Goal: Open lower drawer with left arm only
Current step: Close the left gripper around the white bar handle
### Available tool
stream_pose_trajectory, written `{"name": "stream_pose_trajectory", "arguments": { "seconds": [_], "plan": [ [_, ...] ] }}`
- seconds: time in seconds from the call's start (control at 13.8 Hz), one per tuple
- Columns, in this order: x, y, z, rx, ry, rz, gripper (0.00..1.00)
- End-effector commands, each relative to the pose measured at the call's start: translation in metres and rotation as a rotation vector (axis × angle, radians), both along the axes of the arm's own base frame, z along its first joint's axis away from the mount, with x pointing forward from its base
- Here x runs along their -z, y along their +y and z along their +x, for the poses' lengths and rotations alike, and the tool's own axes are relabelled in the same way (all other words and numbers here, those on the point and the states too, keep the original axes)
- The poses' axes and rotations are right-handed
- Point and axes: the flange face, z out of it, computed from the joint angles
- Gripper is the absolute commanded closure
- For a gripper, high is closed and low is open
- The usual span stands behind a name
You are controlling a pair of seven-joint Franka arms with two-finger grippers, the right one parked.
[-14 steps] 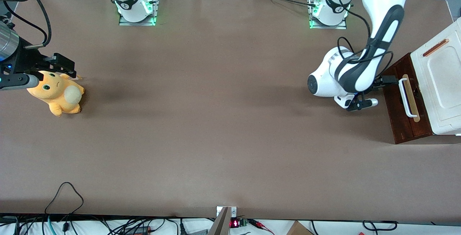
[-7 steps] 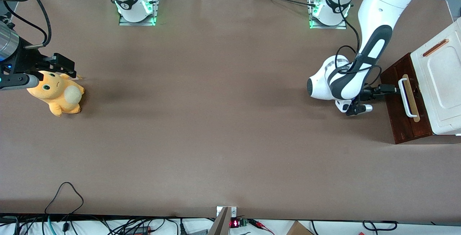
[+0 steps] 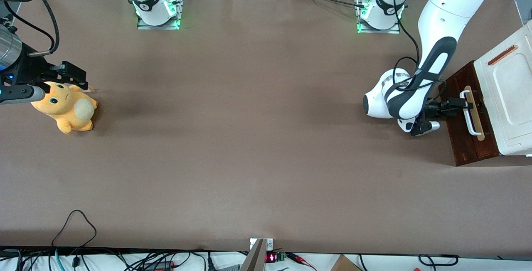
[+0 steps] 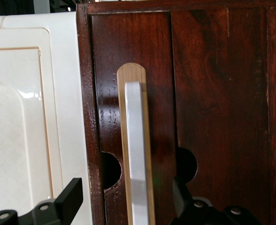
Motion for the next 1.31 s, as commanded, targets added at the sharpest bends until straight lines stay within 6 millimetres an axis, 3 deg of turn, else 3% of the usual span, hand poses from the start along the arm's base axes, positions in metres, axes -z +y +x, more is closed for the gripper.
{"name": "stream_pose_trajectory", "arguments": {
  "seconds": [0.0, 0.15, 0.29, 0.51, 1.24],
  "plan": [
    [0.006, 0.005, 0.000, 0.007, -0.014, 0.037, 0.27],
    [0.014, 0.011, -0.003, -0.005, -0.014, 0.053, 0.28],
    [0.020, 0.011, -0.006, -0.004, -0.024, 0.072, 0.36],
    [0.020, 0.014, -0.006, -0.007, -0.024, 0.073, 0.36],
    [0.018, 0.029, -0.001, 0.012, -0.032, 0.097, 0.48]
  ]
}}
